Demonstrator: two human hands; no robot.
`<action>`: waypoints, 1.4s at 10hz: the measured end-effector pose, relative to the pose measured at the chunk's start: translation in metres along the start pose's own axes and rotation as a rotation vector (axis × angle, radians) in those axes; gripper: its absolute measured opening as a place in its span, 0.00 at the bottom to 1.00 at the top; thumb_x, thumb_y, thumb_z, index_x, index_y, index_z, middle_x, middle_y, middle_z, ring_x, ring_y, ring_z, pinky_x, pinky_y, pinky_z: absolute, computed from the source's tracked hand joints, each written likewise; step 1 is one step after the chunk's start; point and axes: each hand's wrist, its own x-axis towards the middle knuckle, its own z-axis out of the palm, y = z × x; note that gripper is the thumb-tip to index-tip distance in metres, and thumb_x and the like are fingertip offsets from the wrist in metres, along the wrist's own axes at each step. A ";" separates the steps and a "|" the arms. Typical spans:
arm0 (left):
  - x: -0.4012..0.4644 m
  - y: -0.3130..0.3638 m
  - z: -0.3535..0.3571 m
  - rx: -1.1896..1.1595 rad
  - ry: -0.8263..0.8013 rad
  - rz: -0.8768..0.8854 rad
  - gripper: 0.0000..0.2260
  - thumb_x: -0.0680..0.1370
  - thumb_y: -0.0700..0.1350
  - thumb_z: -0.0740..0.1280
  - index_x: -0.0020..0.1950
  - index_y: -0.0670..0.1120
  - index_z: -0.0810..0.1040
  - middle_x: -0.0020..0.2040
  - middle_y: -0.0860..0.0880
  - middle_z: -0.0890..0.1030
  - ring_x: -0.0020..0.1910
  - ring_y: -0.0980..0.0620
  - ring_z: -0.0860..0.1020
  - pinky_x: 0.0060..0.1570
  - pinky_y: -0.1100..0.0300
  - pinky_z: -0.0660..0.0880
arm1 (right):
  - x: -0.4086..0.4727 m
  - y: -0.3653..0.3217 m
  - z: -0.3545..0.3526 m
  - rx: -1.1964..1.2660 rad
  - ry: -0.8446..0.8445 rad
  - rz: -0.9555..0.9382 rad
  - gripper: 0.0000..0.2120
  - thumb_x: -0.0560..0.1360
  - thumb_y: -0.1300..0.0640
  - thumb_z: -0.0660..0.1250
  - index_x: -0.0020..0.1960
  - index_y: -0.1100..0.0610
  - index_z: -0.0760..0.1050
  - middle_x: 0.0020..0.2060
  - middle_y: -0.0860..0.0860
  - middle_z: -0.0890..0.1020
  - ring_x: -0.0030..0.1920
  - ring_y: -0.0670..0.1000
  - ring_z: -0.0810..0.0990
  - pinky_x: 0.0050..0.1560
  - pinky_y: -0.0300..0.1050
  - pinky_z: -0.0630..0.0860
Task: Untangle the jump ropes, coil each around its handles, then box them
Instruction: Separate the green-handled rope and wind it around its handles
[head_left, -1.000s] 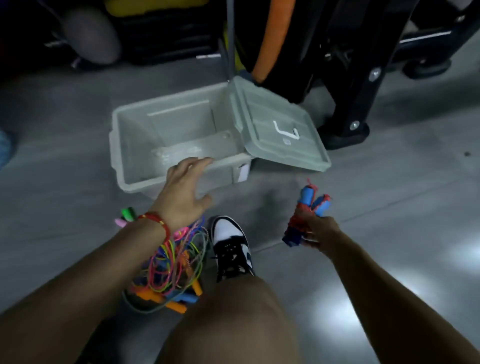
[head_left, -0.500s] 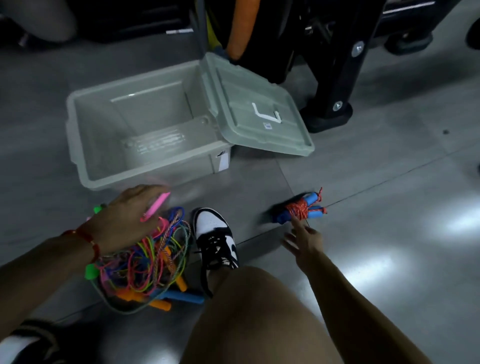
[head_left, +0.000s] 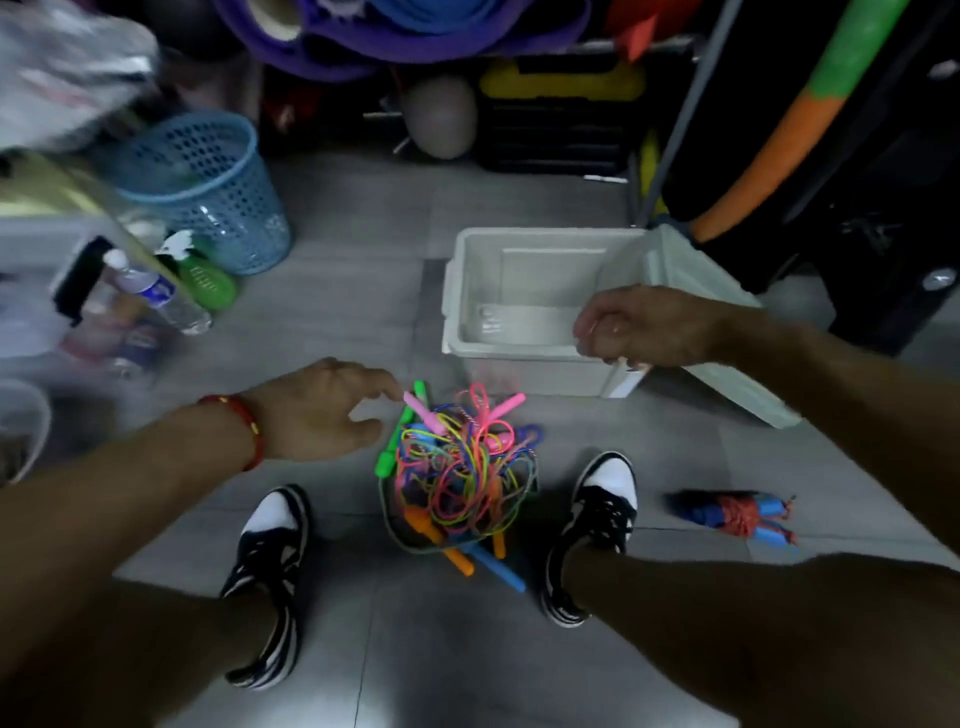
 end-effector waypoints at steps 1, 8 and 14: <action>-0.013 -0.012 0.025 -0.026 -0.059 -0.085 0.27 0.77 0.59 0.62 0.76 0.57 0.64 0.70 0.48 0.73 0.69 0.45 0.68 0.65 0.60 0.64 | 0.043 -0.025 0.038 -0.526 -0.139 -0.069 0.13 0.76 0.47 0.70 0.58 0.51 0.77 0.48 0.47 0.81 0.52 0.50 0.78 0.51 0.41 0.71; -0.012 -0.120 0.043 -0.180 -0.231 -0.306 0.25 0.81 0.55 0.62 0.77 0.63 0.59 0.74 0.49 0.67 0.74 0.46 0.60 0.70 0.51 0.65 | 0.186 0.002 0.379 -0.831 0.126 -0.333 0.17 0.75 0.56 0.55 0.56 0.50 0.79 0.61 0.53 0.80 0.61 0.60 0.78 0.59 0.59 0.71; -0.003 -0.105 0.027 -0.244 -0.112 -0.241 0.25 0.81 0.53 0.63 0.78 0.57 0.62 0.74 0.46 0.69 0.73 0.43 0.63 0.68 0.56 0.65 | 0.209 -0.026 0.319 -1.009 -0.295 -0.105 0.20 0.84 0.53 0.54 0.76 0.49 0.65 0.77 0.60 0.60 0.78 0.60 0.56 0.77 0.60 0.47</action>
